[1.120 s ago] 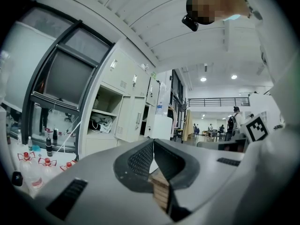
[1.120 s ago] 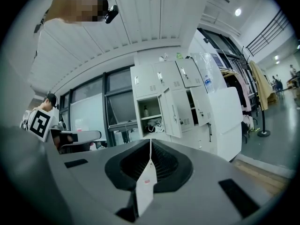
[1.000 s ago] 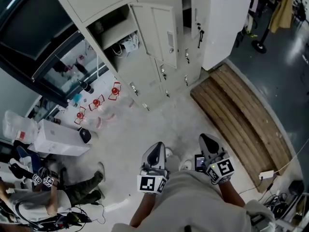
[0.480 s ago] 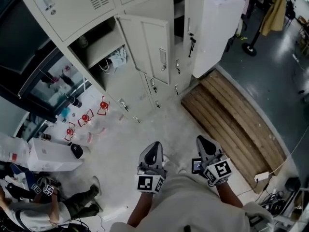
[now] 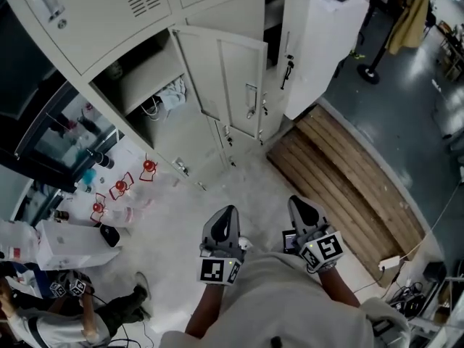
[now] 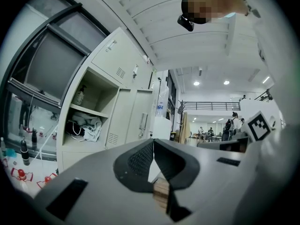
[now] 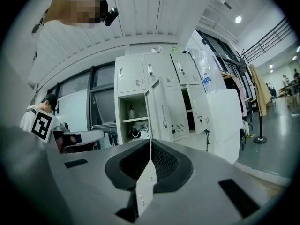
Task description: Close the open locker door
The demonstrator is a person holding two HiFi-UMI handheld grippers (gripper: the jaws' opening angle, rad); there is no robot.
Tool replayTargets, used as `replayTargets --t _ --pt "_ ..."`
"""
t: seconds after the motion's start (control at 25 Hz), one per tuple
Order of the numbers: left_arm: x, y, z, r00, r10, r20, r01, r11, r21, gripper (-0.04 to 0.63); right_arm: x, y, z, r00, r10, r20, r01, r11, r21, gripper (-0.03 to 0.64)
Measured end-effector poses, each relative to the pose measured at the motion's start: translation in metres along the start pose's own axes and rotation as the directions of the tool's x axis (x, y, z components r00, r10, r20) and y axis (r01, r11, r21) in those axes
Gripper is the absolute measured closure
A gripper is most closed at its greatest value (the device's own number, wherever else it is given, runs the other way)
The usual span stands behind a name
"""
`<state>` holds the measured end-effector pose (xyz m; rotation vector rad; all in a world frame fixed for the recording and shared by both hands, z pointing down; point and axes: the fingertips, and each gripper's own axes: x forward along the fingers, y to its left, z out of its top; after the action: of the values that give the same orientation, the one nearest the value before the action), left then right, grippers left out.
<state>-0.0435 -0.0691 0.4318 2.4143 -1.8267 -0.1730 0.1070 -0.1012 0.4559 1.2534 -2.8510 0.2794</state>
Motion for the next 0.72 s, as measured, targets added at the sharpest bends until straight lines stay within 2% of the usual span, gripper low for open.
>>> replayTargets --t 0.2,0.48,0.72 --pt "0.006 0.016 0.004 0.999 0.038 0.003 -0.038 0.999 0.006 0.586 0.027 0.007 0.0 0.998 0.056 -0.007 -0.056 0.998 -0.012 0.588" --pt "0.033 0.03 0.004 0.992 0.128 0.008 -0.128 0.991 0.031 0.586 0.071 -0.013 0.003 0.988 0.153 -0.019 -0.153 0.988 -0.009 0.588" --pt "0.075 0.035 0.004 0.97 0.24 0.028 -0.241 0.97 0.016 0.586 0.112 -0.036 0.012 0.949 0.31 -0.057 -0.312 0.95 -0.029 0.588"
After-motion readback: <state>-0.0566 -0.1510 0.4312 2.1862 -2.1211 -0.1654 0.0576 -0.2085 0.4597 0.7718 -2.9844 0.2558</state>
